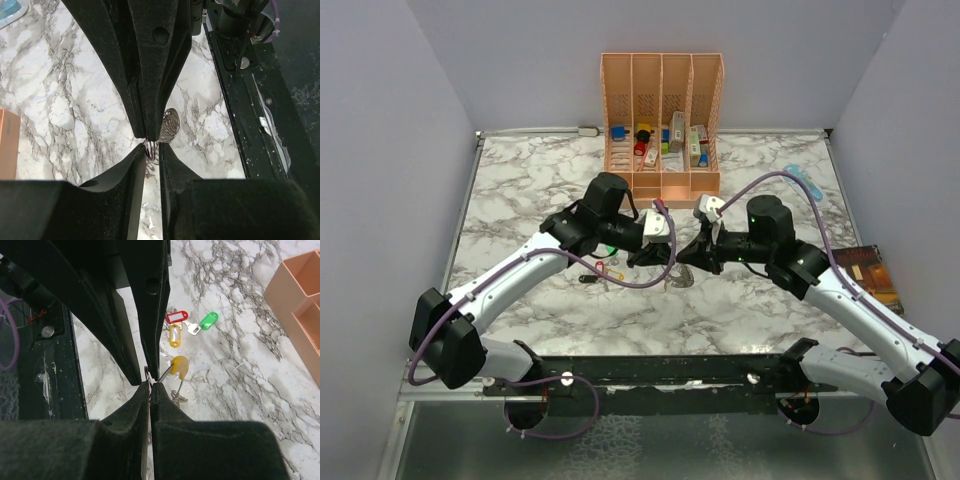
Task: Put the keys on the keyring
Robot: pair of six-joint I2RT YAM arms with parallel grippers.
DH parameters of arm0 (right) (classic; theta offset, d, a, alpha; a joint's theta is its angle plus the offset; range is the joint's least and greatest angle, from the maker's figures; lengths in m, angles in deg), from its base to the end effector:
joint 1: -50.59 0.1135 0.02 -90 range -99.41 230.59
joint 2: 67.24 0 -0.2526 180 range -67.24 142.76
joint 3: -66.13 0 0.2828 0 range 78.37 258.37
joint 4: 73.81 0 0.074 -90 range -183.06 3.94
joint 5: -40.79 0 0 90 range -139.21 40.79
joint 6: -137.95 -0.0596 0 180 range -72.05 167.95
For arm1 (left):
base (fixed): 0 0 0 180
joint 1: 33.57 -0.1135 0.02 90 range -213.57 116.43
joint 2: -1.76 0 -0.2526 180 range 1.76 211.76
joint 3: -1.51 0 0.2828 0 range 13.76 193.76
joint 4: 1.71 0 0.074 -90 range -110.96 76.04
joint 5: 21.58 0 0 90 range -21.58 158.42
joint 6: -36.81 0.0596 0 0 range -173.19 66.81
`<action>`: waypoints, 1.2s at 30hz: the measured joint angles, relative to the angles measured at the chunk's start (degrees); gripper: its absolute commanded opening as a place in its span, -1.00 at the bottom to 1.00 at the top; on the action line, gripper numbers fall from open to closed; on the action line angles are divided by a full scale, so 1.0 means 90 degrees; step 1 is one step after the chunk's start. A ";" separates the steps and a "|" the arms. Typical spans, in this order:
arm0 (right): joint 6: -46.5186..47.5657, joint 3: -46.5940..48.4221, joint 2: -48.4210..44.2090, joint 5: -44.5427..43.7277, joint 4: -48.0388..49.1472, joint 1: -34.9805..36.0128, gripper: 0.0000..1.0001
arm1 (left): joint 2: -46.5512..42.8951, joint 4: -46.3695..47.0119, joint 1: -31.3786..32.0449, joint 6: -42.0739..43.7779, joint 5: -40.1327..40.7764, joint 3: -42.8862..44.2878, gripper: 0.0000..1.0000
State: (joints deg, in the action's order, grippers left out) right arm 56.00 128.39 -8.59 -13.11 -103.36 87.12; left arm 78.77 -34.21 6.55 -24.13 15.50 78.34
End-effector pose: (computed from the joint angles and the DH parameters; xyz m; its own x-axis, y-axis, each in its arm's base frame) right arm 0.2046 0.1953 0.2936 -0.2211 -0.3046 -0.9265 -0.9470 0.2941 0.1293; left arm 0.2282 -0.2545 0.2994 0.0772 0.3179 -0.9450 0.9890 -0.1442 0.0323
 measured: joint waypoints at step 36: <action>0.0260 0.0376 0.0401 -0.0194 -0.0622 0.0209 -0.97 | 0.0515 -0.1328 -0.0002 0.1081 0.0002 0.0697 -0.84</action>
State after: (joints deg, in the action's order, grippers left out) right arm 58.34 131.78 -4.98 -14.86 -108.96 89.00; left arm 83.40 -46.16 6.53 -14.40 15.52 84.61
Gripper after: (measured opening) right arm 0.020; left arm 0.095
